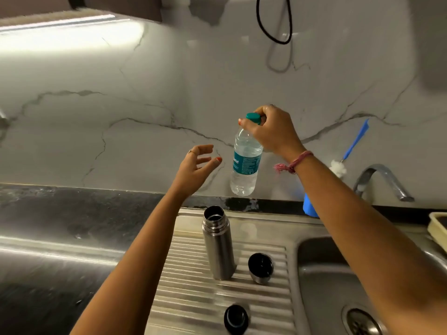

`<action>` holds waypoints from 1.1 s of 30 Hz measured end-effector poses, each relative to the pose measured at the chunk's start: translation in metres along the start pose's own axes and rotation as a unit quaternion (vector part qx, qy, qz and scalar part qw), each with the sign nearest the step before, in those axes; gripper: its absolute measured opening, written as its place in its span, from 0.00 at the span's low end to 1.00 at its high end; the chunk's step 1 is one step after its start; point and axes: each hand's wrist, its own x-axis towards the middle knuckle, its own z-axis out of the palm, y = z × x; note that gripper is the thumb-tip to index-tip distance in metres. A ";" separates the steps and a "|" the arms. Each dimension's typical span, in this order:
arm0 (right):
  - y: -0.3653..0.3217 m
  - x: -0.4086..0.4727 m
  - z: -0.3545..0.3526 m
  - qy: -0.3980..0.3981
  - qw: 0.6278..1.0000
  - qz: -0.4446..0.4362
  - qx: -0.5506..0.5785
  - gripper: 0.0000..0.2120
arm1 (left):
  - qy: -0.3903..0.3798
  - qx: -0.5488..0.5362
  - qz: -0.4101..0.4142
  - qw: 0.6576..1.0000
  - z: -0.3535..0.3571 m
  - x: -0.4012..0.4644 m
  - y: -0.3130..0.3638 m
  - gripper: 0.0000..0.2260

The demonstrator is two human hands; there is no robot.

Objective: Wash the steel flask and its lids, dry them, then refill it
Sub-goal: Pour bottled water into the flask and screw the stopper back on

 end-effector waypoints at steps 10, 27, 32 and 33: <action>-0.046 -0.033 -0.089 0.004 0.998 0.004 0.061 0.19 | -0.050 -0.034 0.040 0.997 0.049 -0.068 0.080 0.42; -0.006 -0.135 -0.142 -0.178 0.982 0.013 -0.059 0.17 | -0.001 -0.118 -0.073 0.990 0.156 -0.175 0.038 0.28; 0.002 -0.140 -0.145 -0.242 0.964 -0.025 -0.108 0.21 | -0.024 -0.109 -0.086 0.990 0.164 -0.193 0.027 0.27; 0.002 -0.141 -0.145 -0.252 0.962 -0.032 -0.100 0.20 | -0.033 -0.110 -0.086 0.990 0.164 -0.196 0.026 0.27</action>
